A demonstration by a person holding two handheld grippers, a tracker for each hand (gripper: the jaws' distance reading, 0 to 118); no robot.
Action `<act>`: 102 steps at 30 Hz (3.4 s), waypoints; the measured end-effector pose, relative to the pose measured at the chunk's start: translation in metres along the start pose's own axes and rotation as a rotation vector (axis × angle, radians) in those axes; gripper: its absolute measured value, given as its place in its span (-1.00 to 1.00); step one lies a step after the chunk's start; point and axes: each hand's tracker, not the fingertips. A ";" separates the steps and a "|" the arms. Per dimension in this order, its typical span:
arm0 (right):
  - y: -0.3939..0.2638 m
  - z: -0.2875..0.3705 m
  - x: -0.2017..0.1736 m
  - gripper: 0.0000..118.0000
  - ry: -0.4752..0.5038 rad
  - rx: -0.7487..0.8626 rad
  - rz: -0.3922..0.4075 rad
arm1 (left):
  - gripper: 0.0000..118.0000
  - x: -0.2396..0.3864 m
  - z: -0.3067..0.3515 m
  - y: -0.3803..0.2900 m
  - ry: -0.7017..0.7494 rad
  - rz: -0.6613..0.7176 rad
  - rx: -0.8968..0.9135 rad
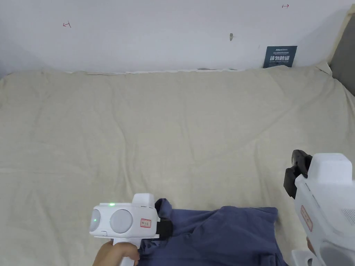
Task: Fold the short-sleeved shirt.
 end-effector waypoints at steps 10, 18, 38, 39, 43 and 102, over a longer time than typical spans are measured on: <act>0.000 0.002 0.008 -0.96 -0.022 -0.010 -0.008 | 0.87 -0.004 0.039 -0.003 -0.064 0.081 0.182; 0.005 0.000 0.003 -0.96 -0.007 -0.001 -0.003 | -0.99 -0.021 0.082 -0.011 0.151 0.030 0.484; -0.004 -0.001 0.026 -0.96 -0.050 -0.036 -0.027 | -1.00 0.048 -0.050 -0.076 0.127 -0.177 0.169; -0.004 -0.001 0.027 -0.96 -0.051 -0.038 -0.027 | -1.00 0.048 -0.052 -0.077 0.133 -0.179 0.175; -0.004 0.000 0.026 -0.96 -0.052 -0.040 -0.028 | -1.00 0.036 -0.047 -0.069 0.095 -0.099 0.167; 0.002 -0.008 -0.014 -0.96 0.055 -0.044 -0.004 | -0.80 -0.083 0.130 -0.021 0.132 0.119 0.244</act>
